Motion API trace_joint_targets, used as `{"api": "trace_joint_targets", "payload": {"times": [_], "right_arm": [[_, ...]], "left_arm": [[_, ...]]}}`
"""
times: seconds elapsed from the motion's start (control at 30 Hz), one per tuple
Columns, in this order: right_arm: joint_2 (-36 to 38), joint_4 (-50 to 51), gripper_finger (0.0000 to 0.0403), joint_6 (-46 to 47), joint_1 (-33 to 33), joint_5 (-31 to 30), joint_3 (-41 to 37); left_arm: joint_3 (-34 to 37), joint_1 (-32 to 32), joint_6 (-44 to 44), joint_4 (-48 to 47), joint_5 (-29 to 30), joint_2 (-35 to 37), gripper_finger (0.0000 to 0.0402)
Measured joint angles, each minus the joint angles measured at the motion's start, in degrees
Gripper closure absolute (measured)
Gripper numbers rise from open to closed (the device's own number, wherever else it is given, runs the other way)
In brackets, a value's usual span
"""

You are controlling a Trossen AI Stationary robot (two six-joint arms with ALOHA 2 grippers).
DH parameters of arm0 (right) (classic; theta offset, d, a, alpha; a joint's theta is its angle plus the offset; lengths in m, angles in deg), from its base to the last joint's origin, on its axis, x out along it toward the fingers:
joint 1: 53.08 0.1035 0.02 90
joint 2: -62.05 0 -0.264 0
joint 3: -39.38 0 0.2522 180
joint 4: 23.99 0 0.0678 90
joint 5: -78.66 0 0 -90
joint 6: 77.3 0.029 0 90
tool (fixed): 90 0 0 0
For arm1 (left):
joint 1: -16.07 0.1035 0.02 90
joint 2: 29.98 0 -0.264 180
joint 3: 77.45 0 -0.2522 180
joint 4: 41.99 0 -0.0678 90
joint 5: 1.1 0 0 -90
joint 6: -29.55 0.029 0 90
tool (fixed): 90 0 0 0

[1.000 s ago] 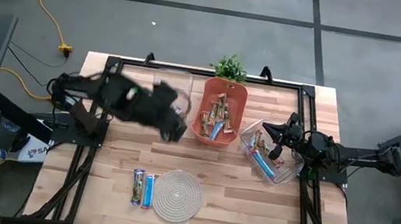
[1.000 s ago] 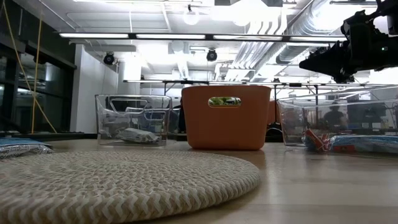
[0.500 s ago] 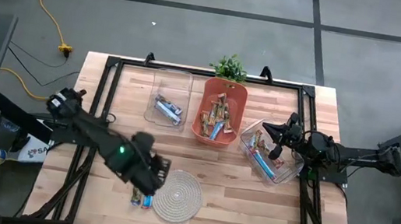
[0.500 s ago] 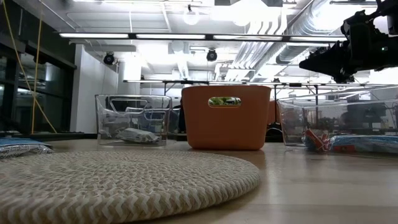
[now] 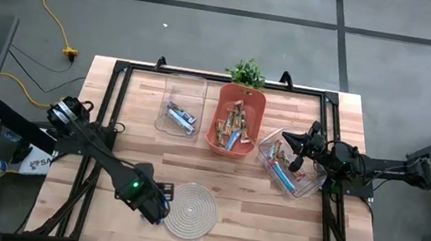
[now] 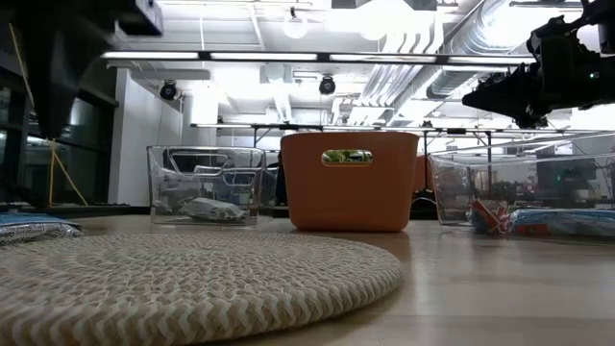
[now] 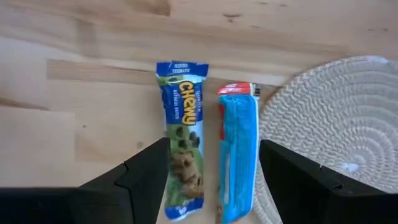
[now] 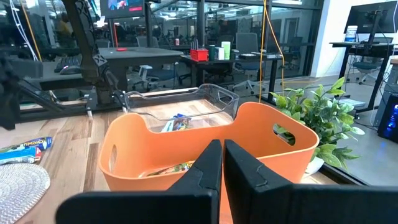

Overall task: Pick and place Granola Bars by type
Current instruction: Put the blue granola bar into the left transparent bin

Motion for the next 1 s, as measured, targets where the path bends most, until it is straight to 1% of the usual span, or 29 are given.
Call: {"api": "trace_joint_targets", "payload": {"times": [0.1, 0.27, 0.53, 1.0], "right_arm": [[0.00, 0.00, 0.0402, 0.00, 0.01, 0.00, 0.00], [0.00, -0.01, 0.0402, 0.00, 0.00, -0.01, -0.01], [-0.01, -0.01, 0.0402, 0.00, 0.00, 0.01, 0.00], [-0.02, 0.38, 0.0402, 0.00, 0.01, -0.01, -0.01]], "left_arm": [[3.26, -0.04, -1.23, 3.59, -1.44, 0.00, 0.0159], [7.11, -0.06, -2.93, 5.10, -4.09, 0.00, 0.0159], [10.97, -0.06, -3.17, 10.34, -4.91, -0.02, 0.0159], [11.30, -0.06, -2.27, 15.10, -7.17, -5.30, 0.0159]]}}
